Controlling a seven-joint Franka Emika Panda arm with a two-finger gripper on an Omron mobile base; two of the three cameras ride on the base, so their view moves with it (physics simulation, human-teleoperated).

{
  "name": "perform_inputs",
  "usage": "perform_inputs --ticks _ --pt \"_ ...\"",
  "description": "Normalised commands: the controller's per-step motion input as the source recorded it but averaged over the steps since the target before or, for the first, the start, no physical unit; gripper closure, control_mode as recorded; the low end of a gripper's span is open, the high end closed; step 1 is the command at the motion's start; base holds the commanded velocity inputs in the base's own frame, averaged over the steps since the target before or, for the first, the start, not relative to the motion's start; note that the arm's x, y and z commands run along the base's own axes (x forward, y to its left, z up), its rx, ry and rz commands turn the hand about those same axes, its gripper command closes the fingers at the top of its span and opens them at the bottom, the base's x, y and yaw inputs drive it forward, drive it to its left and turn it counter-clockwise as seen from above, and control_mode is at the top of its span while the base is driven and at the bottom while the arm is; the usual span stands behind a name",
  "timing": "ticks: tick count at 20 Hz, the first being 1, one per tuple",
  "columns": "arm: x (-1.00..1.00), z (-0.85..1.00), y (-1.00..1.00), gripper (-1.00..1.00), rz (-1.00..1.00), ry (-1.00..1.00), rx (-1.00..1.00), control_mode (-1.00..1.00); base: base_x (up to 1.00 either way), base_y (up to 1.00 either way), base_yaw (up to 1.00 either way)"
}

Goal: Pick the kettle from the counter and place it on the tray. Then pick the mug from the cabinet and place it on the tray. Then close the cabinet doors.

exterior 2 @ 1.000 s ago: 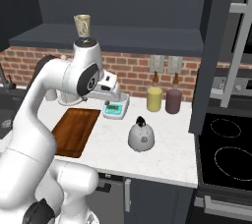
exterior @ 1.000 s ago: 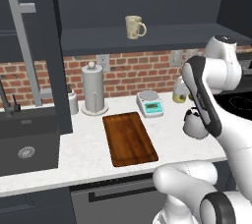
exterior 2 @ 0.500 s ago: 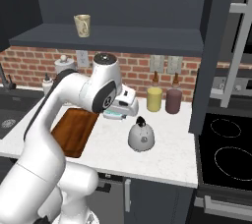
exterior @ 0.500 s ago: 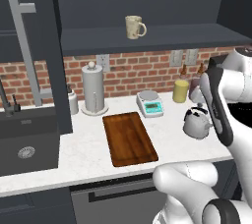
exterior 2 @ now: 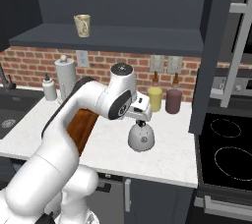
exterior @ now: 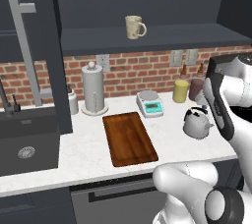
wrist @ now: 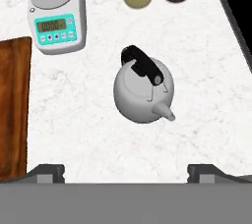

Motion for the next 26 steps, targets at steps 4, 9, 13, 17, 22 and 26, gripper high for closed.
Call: perform_inputs --ticks 4,9,13,17,22,26 --pt "0.57 -0.22 -0.22 -1.0 0.0 0.0 0.0 -1.0 0.0 0.0 0.0" --pt "0.51 -0.11 -0.06 -1.0 0.0 0.01 -0.06 -1.0 0.0 0.0 0.0" --pt "0.43 -0.23 0.0 -1.0 0.0 0.12 -0.2 -1.0 0.0 0.0 0.0" --pt "0.33 -0.29 0.0 -1.0 0.0 0.14 -0.21 -1.0 0.0 0.0 0.0" --pt "0.18 -0.33 0.0 -1.0 0.01 0.12 -0.15 -1.0 0.0 0.0 0.0" --pt "0.09 -0.27 -0.04 -1.0 0.03 0.11 -0.02 -1.0 0.0 0.0 0.0"
